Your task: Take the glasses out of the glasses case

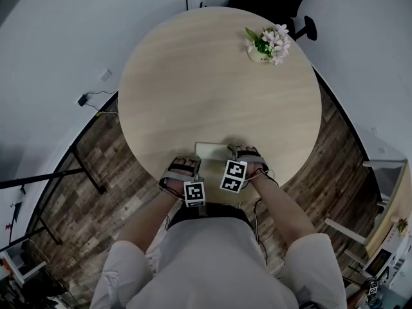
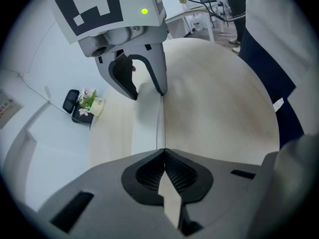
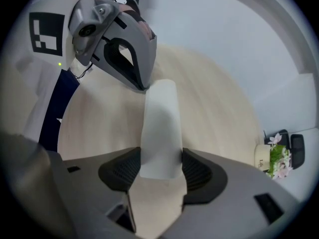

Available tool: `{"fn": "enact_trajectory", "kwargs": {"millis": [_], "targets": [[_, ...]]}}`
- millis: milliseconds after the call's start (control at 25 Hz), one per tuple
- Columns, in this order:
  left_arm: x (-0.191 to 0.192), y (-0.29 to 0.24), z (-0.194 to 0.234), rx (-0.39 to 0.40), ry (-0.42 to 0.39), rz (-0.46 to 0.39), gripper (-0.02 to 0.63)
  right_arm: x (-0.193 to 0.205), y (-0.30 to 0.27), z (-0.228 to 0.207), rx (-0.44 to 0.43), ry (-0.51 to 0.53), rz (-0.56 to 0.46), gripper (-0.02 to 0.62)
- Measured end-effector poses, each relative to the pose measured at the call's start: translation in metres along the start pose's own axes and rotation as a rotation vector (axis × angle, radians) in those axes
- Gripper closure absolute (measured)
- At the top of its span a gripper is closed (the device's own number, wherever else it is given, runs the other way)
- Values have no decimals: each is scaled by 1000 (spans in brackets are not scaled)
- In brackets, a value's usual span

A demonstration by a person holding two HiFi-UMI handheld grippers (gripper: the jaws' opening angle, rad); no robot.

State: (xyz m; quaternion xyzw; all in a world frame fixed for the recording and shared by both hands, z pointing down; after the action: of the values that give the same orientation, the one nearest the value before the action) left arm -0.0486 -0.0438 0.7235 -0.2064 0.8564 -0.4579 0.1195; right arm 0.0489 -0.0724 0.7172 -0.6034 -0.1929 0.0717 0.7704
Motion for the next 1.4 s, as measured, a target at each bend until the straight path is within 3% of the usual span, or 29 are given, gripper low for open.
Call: {"fn": "enact_trajectory", "kwargs": {"millis": [440,600,720,1400], "targets": [[0,0,2,-56,16,-5,601,-2,0,-5,-104,-26,33,339],[-2,1,0,-21,31,-25,601,-5,2,-8,-170,-40,55,339],[0,-1,2,-40,12,-11,601,-6,3,-12,-214,-53,68,339],[-1,-3,1,-36,0,-2,601,-7,36,-59,-119,-114,-37,358]]}}
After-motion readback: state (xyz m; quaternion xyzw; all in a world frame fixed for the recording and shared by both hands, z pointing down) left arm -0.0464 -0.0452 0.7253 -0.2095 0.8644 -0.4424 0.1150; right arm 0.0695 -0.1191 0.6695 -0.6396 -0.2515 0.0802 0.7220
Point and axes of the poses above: the fingertips, and each gripper's own axes: y backward along the fingers, z to its left, x out of its underside, the point moved 3 cm from there along y, backward along the fingers, and after that the axes turned 14 degrees about -y, right-handed, at the moved point
